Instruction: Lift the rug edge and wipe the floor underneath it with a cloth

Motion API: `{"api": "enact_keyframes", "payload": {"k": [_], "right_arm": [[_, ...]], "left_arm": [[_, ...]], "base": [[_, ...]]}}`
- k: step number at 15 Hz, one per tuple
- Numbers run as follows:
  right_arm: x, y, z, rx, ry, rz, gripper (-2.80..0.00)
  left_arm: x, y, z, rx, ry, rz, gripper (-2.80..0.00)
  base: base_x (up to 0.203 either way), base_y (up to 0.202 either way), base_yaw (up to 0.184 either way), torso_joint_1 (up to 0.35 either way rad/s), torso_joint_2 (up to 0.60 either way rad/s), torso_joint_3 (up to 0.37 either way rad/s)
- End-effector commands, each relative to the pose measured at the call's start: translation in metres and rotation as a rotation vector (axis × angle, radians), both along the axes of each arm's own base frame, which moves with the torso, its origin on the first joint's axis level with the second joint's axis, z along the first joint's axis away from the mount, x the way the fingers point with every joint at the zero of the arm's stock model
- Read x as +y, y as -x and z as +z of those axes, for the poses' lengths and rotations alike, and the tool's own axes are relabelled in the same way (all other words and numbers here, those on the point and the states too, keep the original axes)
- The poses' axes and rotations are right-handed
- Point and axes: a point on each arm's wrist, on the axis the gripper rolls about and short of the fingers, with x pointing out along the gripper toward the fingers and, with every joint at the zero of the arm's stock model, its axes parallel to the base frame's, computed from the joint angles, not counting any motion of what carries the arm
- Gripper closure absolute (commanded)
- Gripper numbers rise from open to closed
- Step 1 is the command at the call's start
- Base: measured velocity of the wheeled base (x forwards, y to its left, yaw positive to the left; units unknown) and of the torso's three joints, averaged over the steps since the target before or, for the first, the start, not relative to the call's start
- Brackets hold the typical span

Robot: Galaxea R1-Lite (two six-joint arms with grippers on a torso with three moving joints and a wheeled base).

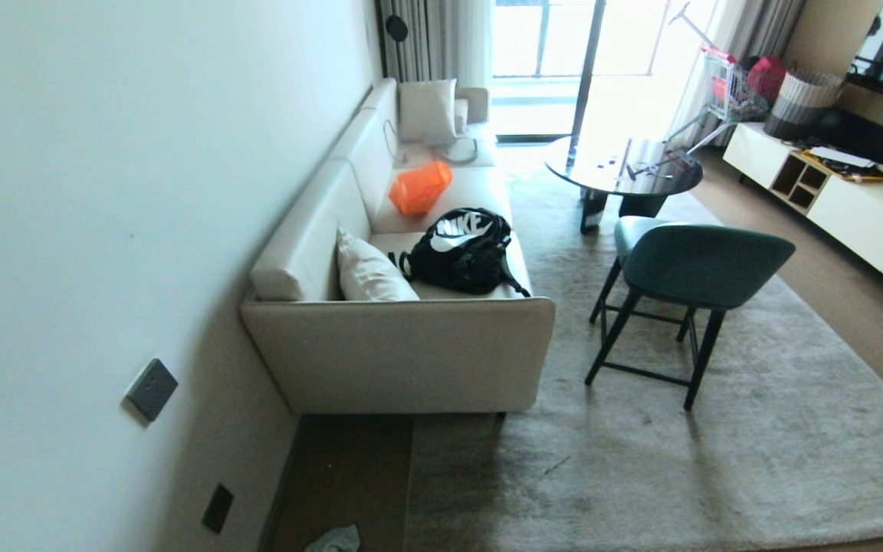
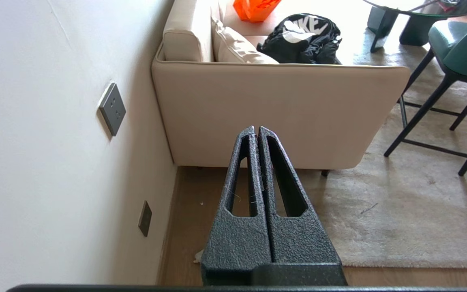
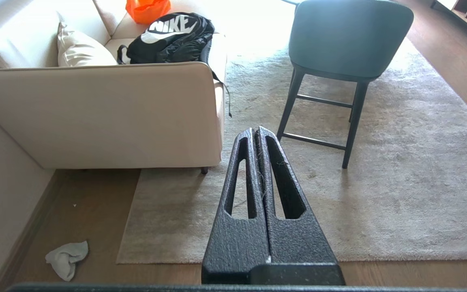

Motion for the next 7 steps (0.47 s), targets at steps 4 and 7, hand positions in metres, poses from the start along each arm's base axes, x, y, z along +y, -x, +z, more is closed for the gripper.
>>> {"api": "enact_keyframes", "payload": {"k": [4, 7], "right_arm": [[0.0000, -0.0001, 0.0000, 0.001, 0.001, 0.000, 0.00], [0.0000, -0.0001, 0.0000, 0.001, 0.001, 0.000, 0.00]], "left_arm": [[0.0000, 0.0000, 0.0000, -0.001, 0.001, 0.001, 0.00], [0.0000, 0.0000, 0.0000, -0.001, 0.001, 0.001, 0.00]], "base": [[0.000, 0.000, 0.000, 0.000, 0.00, 0.000], [0.000, 0.000, 0.000, 0.000, 0.00, 0.000]]}}
